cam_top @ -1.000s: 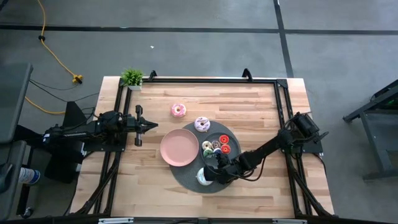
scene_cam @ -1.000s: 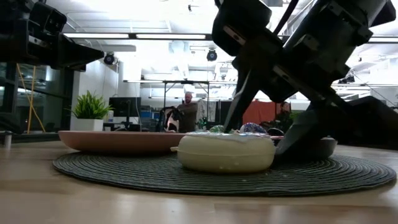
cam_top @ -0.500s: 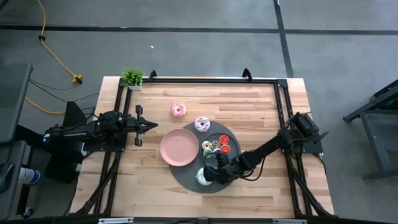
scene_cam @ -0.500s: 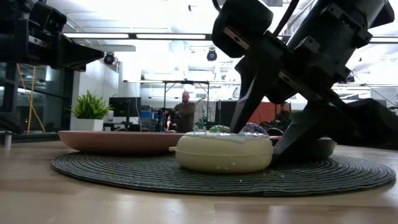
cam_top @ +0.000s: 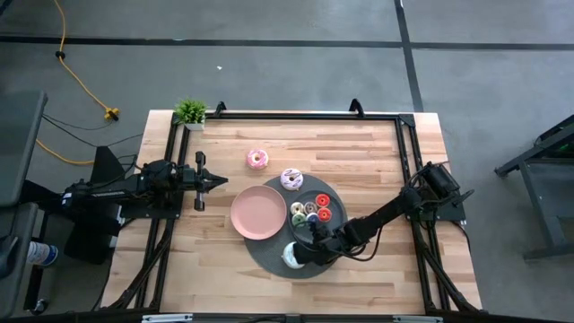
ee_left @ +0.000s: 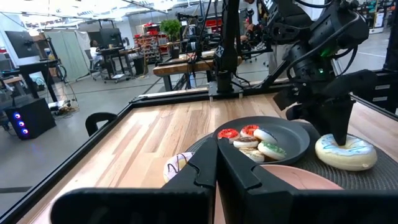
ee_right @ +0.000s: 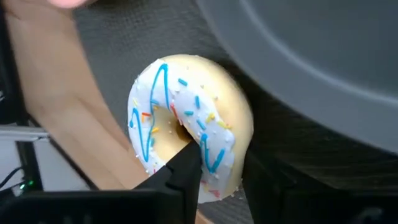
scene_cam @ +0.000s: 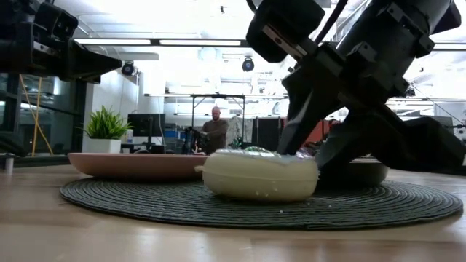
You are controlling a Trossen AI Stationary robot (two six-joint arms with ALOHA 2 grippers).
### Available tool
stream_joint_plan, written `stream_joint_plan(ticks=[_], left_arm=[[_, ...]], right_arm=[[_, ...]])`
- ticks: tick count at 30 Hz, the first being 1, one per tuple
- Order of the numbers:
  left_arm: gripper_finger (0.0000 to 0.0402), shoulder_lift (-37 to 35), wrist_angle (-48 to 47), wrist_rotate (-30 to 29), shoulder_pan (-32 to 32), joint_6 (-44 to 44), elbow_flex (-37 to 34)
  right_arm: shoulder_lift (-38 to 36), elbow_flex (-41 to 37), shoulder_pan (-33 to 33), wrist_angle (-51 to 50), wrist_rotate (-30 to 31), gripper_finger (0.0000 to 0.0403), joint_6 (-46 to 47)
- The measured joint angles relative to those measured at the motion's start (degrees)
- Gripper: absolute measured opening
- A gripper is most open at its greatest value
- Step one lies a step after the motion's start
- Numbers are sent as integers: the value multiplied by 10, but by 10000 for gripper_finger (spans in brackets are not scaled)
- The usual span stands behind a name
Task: Pick & Place donuts
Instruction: Put the big white donut on the pink plate
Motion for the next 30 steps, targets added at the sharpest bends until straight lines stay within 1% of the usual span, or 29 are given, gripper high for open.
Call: stream_joint_plan(ticks=[4,14,18,23,30], left_arm=[[1,0,0,0,0,0,0],[1,0,0,0,0,0,0],[1,0,0,0,0,0,0],[1,0,0,0,0,0,0],[1,0,0,0,0,0,0]], right_arm=[[0,0,0,31,0,93,-13],[0,0,9,121,-10,92,-50],[0,20,10,127,-16,91,-77],[-5,61,8,100,-17,91,-120],[-6,156,-14,-5,-15,91,-194]])
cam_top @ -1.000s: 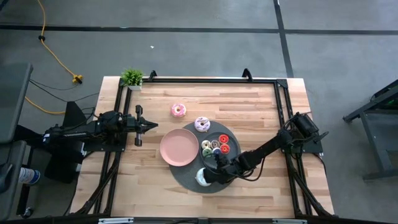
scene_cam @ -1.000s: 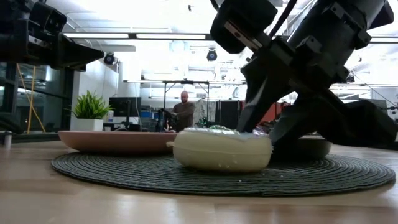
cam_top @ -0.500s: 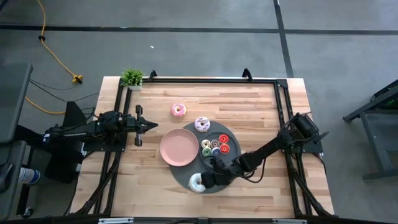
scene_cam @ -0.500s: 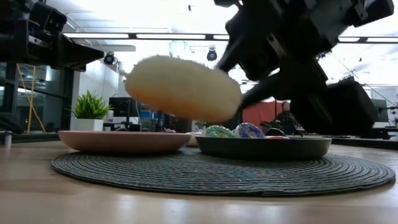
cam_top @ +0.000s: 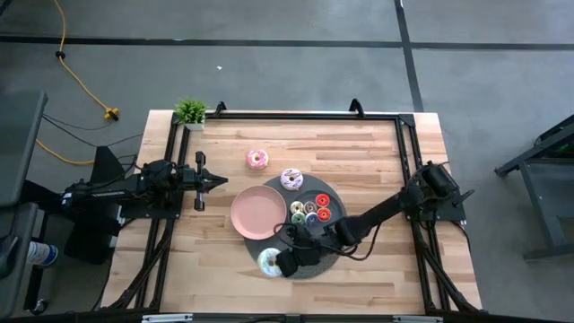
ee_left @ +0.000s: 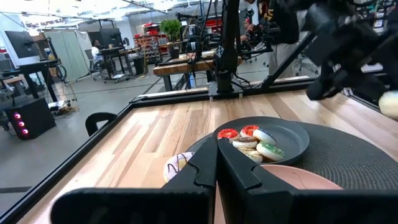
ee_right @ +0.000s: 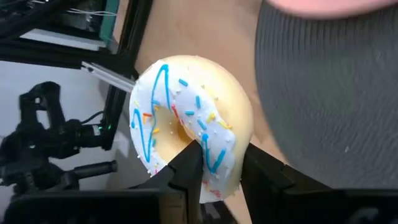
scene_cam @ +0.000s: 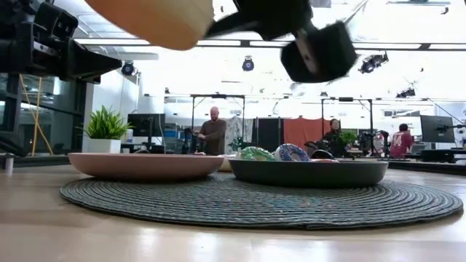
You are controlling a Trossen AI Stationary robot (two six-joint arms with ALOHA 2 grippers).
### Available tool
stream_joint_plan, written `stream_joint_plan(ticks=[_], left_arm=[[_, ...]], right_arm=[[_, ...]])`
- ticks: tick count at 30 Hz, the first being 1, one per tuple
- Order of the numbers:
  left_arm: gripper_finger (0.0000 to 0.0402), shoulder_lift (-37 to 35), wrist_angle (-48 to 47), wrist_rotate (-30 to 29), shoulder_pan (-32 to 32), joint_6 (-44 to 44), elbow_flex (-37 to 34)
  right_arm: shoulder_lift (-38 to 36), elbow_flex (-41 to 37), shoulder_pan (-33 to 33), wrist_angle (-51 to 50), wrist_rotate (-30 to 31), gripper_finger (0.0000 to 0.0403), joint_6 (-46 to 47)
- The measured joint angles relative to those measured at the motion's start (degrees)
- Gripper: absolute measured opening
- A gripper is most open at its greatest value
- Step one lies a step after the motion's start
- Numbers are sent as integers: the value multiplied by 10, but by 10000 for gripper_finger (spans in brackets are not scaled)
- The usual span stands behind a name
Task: Pick & Place donuts
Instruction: Put the big white donut on the pink plate
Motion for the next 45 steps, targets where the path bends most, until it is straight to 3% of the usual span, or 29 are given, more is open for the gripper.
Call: stream_joint_plan(ticks=[10,15,21,34,45], left_arm=[[1,0,0,0,0,0,0],[1,0,0,0,0,0,0],[1,0,0,0,0,0,0],[1,0,0,0,0,0,0],[1,0,0,0,0,0,0]], right_arm=[[-1,156,-58,-260,-10,91,-113],[0,202,-98,-342,-12,90,-162],[39,235,-145,-365,-68,90,-203],[156,324,-195,-389,-129,88,-238],[240,431,-198,-464,-123,88,-366]])
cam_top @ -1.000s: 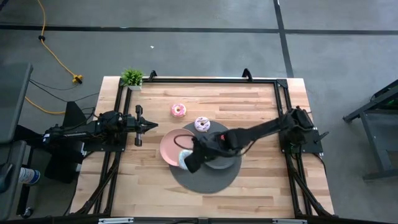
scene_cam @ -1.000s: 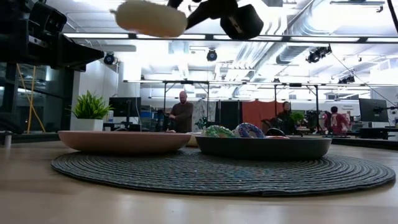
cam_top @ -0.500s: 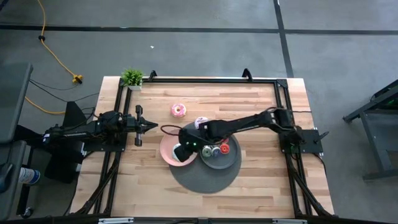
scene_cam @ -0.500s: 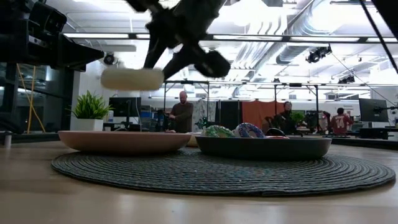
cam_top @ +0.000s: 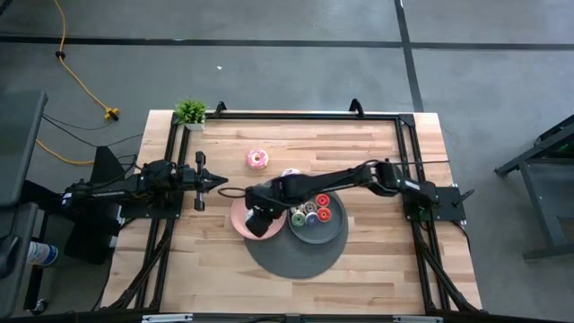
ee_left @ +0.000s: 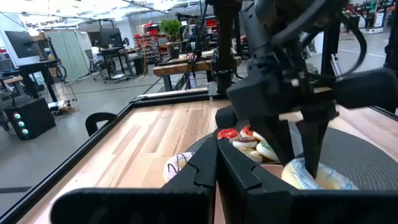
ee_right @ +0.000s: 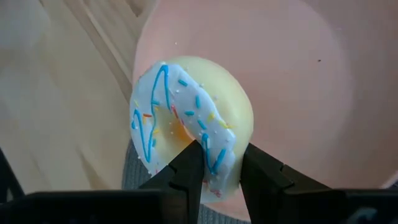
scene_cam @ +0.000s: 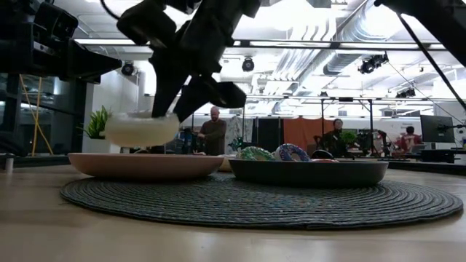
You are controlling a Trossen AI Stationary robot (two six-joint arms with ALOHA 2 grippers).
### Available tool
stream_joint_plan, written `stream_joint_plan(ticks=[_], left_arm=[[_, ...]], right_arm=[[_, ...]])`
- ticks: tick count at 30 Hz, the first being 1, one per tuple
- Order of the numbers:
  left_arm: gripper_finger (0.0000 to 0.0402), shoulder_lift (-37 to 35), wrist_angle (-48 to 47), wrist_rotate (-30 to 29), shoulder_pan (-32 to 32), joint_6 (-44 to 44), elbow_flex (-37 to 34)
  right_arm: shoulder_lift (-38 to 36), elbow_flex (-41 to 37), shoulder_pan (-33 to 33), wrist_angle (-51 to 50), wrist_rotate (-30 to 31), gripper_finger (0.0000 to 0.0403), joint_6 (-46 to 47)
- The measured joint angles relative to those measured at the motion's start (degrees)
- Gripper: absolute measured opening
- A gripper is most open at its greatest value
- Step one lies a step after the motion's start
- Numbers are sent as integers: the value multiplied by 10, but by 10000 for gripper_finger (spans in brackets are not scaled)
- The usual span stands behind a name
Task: Pick & Place donuts
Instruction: Put the big white donut on the pink plate
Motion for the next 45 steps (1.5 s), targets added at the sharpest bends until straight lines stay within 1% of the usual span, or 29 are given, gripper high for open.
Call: stream_joint_plan(ticks=[8,22,29,34,45], left_arm=[[1,0,0,0,0,0,0],[1,0,0,0,0,0,0],[1,0,0,0,0,0,0],[1,0,0,0,0,0,0],[1,0,0,0,0,0,0]], right_arm=[[18,2,0,-4,-1,88,-8],[19,1,0,-30,10,88,-14],[19,1,0,-30,7,88,-14],[18,1,2,-31,-10,88,-14],[18,1,3,-31,-10,88,-14]])
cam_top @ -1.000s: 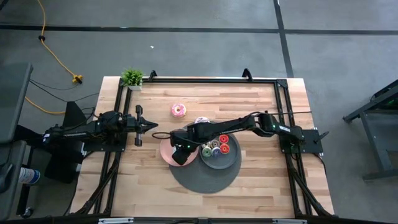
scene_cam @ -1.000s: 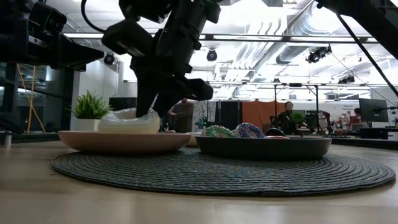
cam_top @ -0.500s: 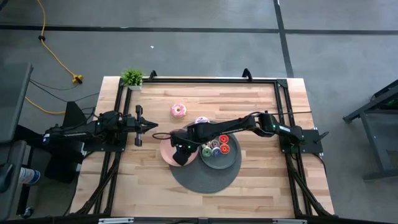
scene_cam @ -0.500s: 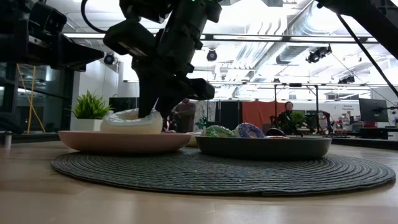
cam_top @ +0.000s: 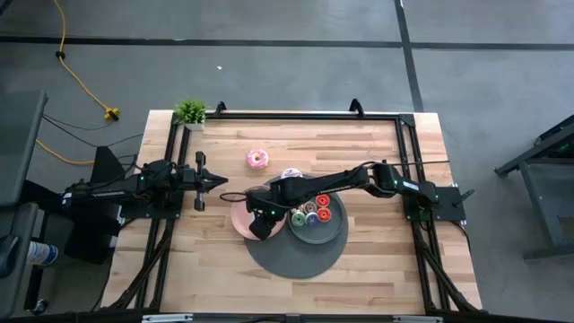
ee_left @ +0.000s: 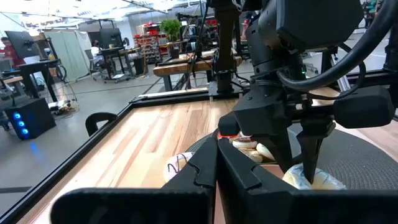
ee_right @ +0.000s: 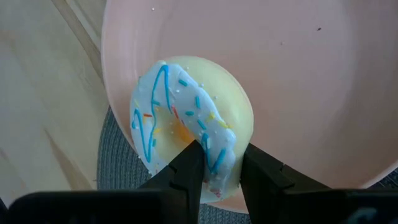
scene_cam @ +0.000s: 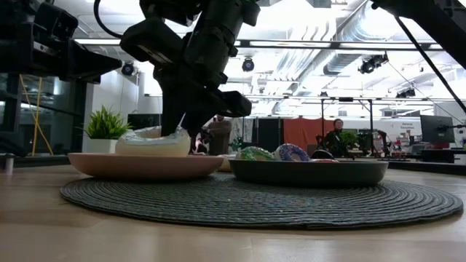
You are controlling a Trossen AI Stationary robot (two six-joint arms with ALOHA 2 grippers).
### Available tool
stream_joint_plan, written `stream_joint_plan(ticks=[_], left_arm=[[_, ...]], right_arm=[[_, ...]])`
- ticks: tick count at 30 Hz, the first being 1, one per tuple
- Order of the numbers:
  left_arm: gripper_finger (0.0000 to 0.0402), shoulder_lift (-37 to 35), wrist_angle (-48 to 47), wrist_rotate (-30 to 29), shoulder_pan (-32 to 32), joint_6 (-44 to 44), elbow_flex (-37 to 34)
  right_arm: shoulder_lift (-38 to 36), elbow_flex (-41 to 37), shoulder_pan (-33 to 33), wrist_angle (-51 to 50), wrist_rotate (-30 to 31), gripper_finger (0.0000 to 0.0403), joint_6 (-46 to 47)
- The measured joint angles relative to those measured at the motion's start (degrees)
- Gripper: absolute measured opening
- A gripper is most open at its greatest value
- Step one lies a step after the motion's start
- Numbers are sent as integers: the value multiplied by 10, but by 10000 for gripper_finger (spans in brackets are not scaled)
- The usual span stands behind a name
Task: Pick & Place donuts
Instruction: Put the big white donut on the pink plate
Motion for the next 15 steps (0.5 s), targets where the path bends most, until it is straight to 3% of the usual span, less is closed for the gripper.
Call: stream_joint_plan(ticks=[6,15], left_arm=[[1,0,0,0,0,0,0],[1,0,0,0,0,0,0]], right_arm=[[0,0,0,0,-1,110,1],[0,0,0,-1,1,187,13]])
